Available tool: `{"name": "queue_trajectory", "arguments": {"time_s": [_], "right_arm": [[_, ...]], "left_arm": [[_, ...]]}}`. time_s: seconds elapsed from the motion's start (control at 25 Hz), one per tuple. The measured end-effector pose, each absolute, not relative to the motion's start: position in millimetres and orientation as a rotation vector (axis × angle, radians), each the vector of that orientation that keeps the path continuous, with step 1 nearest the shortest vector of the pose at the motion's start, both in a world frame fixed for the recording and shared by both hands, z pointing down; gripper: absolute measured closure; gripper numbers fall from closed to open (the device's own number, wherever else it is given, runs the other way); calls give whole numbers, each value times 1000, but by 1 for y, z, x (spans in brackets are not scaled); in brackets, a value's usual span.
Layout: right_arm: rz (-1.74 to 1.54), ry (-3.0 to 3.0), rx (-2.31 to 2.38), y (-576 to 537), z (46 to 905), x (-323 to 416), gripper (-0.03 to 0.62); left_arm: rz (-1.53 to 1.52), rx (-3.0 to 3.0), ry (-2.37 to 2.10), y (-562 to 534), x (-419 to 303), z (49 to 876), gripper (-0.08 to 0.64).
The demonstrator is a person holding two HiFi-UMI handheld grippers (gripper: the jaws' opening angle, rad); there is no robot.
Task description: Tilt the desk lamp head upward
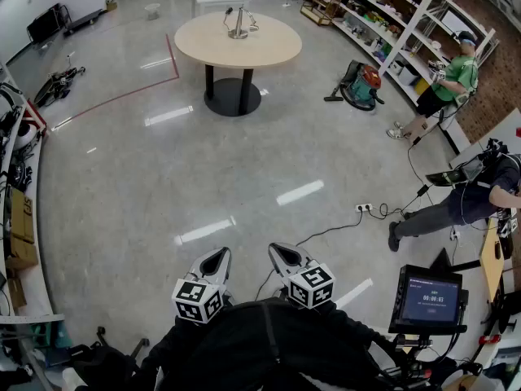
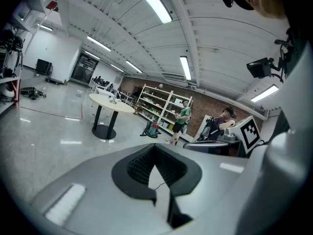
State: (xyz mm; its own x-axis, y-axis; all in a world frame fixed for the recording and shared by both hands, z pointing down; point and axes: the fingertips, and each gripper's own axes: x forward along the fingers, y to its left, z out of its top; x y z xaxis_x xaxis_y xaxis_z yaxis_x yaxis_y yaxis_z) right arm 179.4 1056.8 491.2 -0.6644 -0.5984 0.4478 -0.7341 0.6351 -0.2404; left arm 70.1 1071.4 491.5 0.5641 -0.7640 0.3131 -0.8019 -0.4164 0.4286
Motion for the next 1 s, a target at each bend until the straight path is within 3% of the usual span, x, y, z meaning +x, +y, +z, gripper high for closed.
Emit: {"name": "queue_trajectory", "arguments": {"time_s": [0.64, 1.0], "right_arm": [[648, -2538, 1038, 1021, 510, 185, 586], [614, -2630, 1011, 923, 491, 254, 586]], "left_arm": [[166, 2222, -1241, 1040, 80, 514, 555], [231, 2273, -1316, 958, 156, 495, 555]]}}
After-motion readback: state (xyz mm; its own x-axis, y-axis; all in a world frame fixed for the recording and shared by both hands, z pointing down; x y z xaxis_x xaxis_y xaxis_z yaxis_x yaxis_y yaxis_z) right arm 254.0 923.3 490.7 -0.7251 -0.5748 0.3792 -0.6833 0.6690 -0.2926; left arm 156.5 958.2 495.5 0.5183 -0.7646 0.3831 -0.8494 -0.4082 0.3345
